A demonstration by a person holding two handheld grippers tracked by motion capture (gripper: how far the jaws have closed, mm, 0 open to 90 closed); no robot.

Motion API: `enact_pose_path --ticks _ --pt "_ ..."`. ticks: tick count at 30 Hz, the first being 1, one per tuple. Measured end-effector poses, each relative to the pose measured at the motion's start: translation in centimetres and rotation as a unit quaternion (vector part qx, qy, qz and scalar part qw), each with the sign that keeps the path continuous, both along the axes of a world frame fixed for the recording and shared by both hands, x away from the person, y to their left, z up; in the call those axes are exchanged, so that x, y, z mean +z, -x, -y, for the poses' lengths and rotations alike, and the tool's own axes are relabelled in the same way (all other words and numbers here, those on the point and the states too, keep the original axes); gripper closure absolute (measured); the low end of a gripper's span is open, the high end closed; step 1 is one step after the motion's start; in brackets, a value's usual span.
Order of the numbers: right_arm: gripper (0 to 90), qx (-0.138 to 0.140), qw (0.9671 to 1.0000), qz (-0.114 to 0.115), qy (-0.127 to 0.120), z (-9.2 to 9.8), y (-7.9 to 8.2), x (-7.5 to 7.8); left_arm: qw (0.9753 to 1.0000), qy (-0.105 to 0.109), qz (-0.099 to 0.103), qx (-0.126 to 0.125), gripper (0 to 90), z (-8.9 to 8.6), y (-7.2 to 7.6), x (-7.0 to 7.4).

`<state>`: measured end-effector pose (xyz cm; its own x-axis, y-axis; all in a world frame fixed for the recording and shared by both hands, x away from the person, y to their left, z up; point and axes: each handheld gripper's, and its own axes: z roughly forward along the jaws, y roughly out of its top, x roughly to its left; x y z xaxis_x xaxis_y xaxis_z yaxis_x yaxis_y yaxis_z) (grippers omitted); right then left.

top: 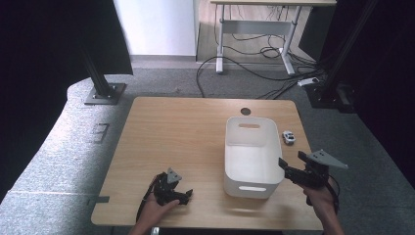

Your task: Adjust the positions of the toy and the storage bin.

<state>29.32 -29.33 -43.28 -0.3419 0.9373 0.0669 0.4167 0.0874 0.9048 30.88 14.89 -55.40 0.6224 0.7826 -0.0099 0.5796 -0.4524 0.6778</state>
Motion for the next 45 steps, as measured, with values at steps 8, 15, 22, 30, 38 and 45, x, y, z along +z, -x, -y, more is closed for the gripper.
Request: enact_pose_path --ticks 8,15,22,30,38,45 --pt "18.9 -0.003 0.9999 -0.01 -0.001 -0.4 -1.2 -0.8 1.0 0.0 0.0 0.0 5.7 0.0 0.0 0.0" --pt "19.2 -0.006 0.9999 -0.008 -0.007 -0.6 -2.1 -0.7 1.0 0.0 0.0 0.0 5.7 0.0 0.0 0.0" --pt "19.4 -0.01 0.9999 -0.012 -0.004 -0.9 -2.6 -0.9 1.0 -0.001 0.0 -0.001 5.7 0.0 0.0 0.0" --pt "20.2 -0.01 0.9997 -0.02 0.001 -1.2 -2.7 -1.6 1.0 0.0 0.0 0.0 5.7 0.0 0.0 0.0" --pt "23.6 -0.015 0.9992 -0.036 0.005 -1.1 -2.9 -2.4 1.0 0.0 0.0 0.0 5.7 0.0 0.0 0.0" --pt "34.8 -0.003 0.999 -0.044 -0.002 -1.2 -2.7 -2.6 1.0 0.0 0.0 0.0 5.7 0.0 0.0 0.0"
